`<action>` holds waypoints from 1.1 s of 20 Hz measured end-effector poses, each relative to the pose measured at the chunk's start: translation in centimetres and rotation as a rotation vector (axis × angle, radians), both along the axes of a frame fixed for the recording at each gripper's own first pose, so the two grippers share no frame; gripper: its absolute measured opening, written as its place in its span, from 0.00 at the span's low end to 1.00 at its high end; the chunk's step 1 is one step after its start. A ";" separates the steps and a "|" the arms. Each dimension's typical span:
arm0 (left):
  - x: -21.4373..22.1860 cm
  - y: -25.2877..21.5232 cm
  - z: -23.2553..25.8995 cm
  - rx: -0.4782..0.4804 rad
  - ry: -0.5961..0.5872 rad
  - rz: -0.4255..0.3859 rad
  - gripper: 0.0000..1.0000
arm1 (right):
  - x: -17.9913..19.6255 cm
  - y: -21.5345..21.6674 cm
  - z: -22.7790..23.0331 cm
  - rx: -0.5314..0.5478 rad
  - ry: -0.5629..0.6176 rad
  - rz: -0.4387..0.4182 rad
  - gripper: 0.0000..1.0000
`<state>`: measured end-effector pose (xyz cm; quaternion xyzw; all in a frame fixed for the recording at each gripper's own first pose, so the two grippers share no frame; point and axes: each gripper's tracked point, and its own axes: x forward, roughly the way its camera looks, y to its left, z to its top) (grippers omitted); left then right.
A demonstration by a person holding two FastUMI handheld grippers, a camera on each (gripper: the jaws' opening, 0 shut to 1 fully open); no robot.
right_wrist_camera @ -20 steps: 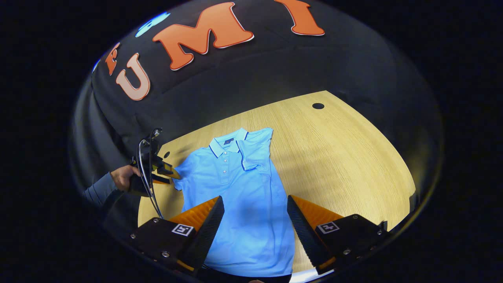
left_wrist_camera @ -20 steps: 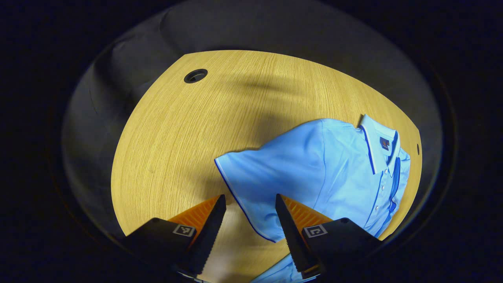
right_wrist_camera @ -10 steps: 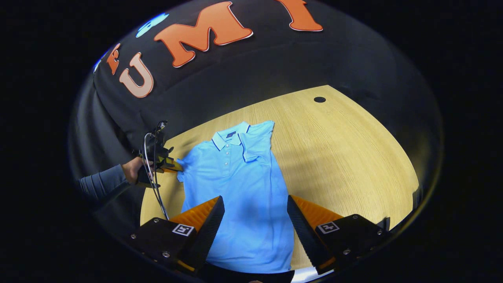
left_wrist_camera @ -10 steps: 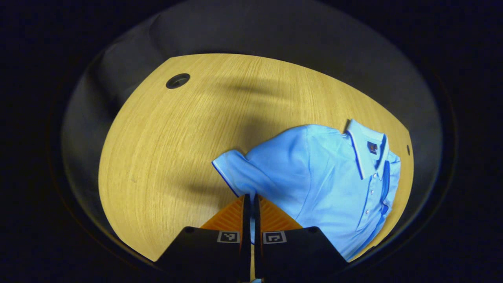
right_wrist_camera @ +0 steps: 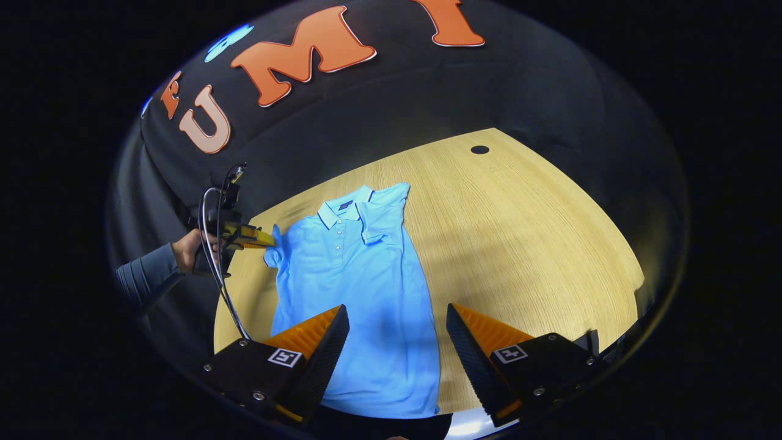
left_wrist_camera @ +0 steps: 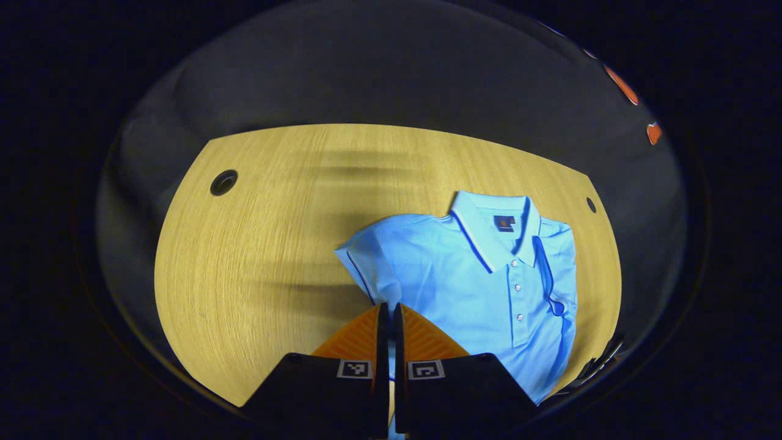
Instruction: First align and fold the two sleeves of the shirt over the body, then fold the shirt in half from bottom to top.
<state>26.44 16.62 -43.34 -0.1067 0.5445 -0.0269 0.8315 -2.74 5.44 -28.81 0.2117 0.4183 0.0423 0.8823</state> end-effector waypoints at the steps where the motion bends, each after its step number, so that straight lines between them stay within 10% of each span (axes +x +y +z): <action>1: 0.3 -0.6 0.4 0.001 -0.008 -0.018 0.07 | -0.2 -0.1 -0.1 -0.013 0.001 -0.003 0.98; 11: 1.3 -9.6 1.9 -0.137 -0.031 -0.145 0.16 | -2.3 0.3 -0.1 -0.048 0.016 -0.079 0.98; 13: 0.7 -11.6 2.7 -0.214 -0.033 -0.160 0.32 | -3.1 0.4 -0.1 -0.054 0.021 -0.097 0.98; 16: -0.9 -12.4 3.3 -0.234 -0.038 -0.188 0.87 | -4.3 0.9 -0.3 -0.063 0.028 -0.098 0.98; 22: -7.0 -9.2 5.2 -0.100 -0.089 -0.195 0.99 | -6.0 2.0 -1.1 -0.081 0.042 -0.018 0.98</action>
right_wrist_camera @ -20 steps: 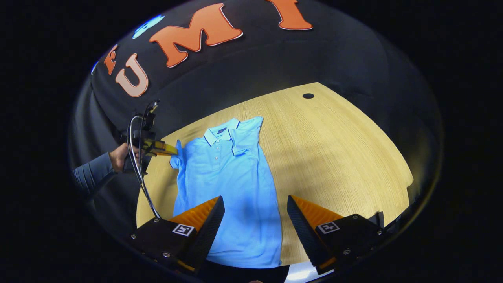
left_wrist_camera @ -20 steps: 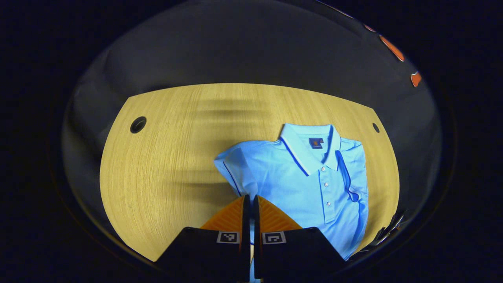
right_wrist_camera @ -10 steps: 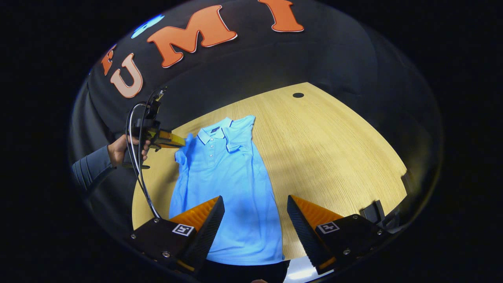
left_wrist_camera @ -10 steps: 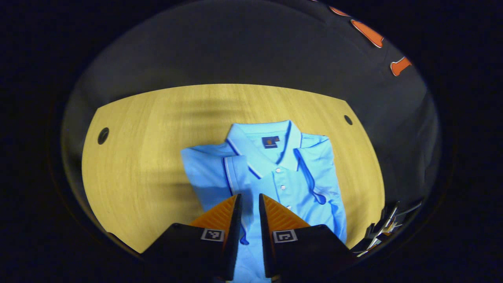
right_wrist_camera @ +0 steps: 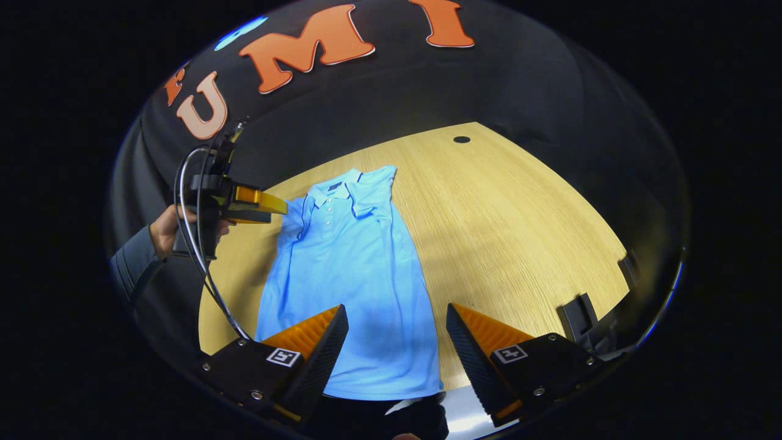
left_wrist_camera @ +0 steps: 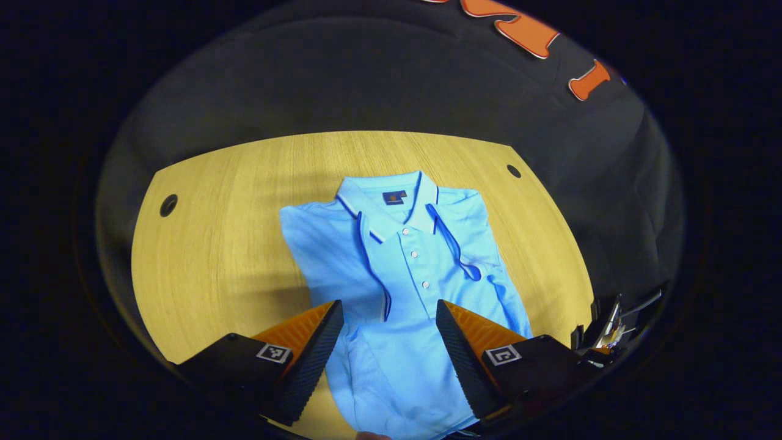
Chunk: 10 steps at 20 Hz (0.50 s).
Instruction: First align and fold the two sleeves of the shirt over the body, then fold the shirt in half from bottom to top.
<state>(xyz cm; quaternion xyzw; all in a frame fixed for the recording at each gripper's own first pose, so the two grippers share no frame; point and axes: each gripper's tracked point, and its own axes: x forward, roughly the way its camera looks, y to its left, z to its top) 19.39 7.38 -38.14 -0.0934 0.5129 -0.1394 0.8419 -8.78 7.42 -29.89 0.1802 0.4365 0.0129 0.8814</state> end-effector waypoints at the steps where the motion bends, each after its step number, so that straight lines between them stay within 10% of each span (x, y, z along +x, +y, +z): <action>1: -1.4 0.4 0.5 0.011 -0.009 0.006 1.00 | -0.3 0.2 -0.3 -0.004 0.004 0.022 0.99; 10: -18.1 2.5 0.3 0.080 0.025 0.054 0.99 | -6.1 1.3 -4.0 -0.061 0.099 0.200 0.99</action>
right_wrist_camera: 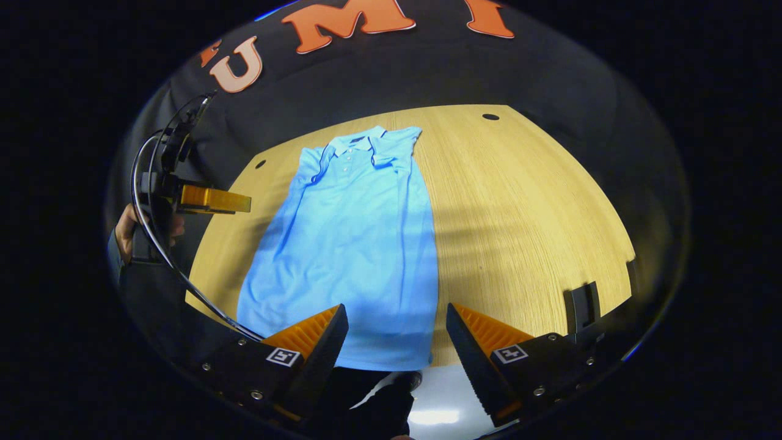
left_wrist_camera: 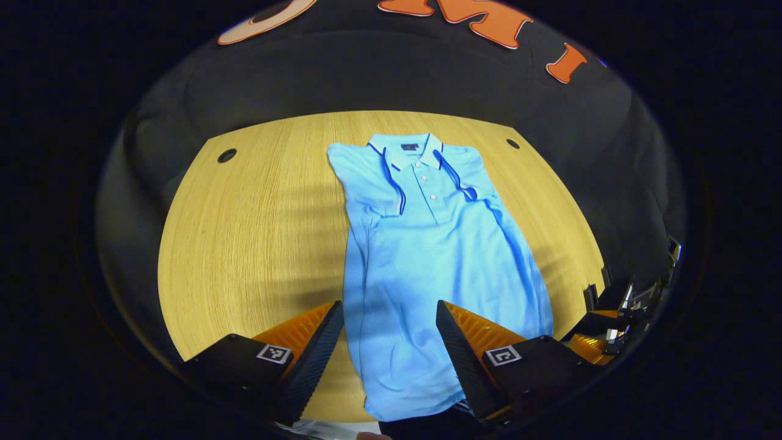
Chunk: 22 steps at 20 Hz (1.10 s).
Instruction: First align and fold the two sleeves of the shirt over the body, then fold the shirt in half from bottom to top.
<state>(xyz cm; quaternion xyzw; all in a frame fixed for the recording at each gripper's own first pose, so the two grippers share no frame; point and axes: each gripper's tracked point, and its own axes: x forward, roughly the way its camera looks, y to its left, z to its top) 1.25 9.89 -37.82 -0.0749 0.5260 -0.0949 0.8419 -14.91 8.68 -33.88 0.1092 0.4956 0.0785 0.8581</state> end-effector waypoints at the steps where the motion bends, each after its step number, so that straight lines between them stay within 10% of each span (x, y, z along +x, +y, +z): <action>1: -1.7 0.1 -0.5 0.004 0.016 0.006 0.99 | -0.7 0.0 -0.6 -0.014 0.016 0.010 0.99; 22: -17.3 1.0 -9.5 0.148 0.163 0.050 0.99 | -4.9 1.4 -7.0 -0.091 0.149 0.080 0.98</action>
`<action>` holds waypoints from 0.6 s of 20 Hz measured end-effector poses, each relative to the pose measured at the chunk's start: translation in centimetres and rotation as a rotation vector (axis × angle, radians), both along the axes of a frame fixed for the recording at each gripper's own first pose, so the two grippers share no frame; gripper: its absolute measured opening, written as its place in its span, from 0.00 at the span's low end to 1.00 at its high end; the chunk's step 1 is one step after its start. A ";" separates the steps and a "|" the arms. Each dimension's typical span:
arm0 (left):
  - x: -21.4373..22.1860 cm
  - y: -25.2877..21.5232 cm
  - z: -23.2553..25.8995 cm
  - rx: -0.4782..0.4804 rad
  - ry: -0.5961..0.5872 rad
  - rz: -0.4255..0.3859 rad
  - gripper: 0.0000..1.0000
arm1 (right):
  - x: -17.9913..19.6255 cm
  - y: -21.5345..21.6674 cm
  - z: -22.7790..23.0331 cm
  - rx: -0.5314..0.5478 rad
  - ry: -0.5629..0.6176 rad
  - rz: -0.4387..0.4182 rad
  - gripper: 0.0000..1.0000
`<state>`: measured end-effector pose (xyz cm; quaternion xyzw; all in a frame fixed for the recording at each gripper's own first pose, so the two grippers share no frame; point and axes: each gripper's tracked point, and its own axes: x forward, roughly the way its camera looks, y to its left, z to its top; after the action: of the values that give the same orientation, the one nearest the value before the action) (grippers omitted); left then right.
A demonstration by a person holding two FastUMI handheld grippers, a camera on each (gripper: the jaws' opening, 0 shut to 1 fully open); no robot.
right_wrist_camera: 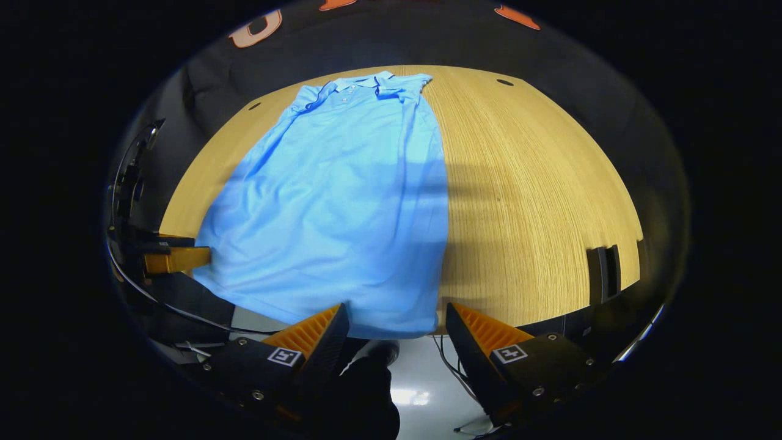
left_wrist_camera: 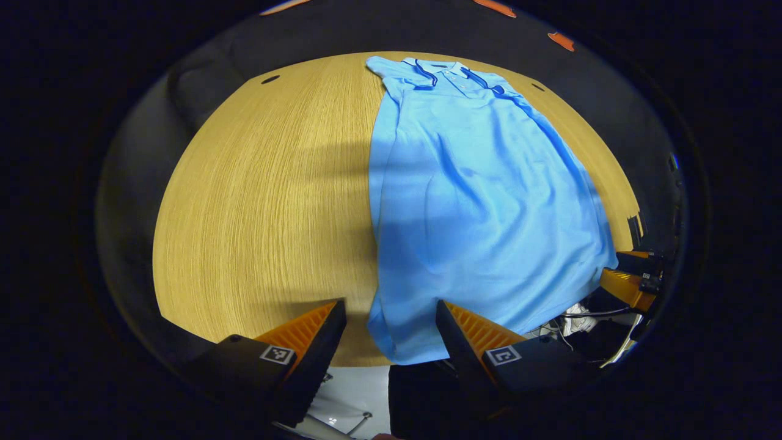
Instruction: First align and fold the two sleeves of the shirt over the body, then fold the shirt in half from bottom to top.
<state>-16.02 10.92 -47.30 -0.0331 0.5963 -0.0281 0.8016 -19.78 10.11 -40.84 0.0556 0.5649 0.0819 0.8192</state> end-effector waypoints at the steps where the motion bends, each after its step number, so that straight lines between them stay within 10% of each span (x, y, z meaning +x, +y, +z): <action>1: 0.0 -0.1 0.1 0.008 -0.003 -0.009 0.98 | -0.2 0.0 -0.2 -0.012 0.013 0.001 0.95; 5: 0.0 -1.5 0.0 0.003 0.016 -0.027 0.91 | -0.1 -1.0 -0.5 -0.091 0.026 0.016 0.68; 7: 0.1 -2.2 0.3 -0.006 0.020 -0.043 0.70 | 0.1 -1.2 -0.6 -0.087 0.052 -0.037 0.34; 9: 0.3 -2.9 0.1 0.006 0.013 -0.059 0.24 | -0.1 -0.3 -0.5 -0.008 0.093 -0.091 0.12; 12: 0.0 -3.1 0.6 0.035 -0.015 -0.112 0.10 | 0.2 0.3 0.1 0.083 0.084 -0.133 0.05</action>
<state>-15.98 7.79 -46.66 0.0147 0.5917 -0.0628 0.8036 -19.62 10.39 -40.74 0.1301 0.5900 0.0481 0.7954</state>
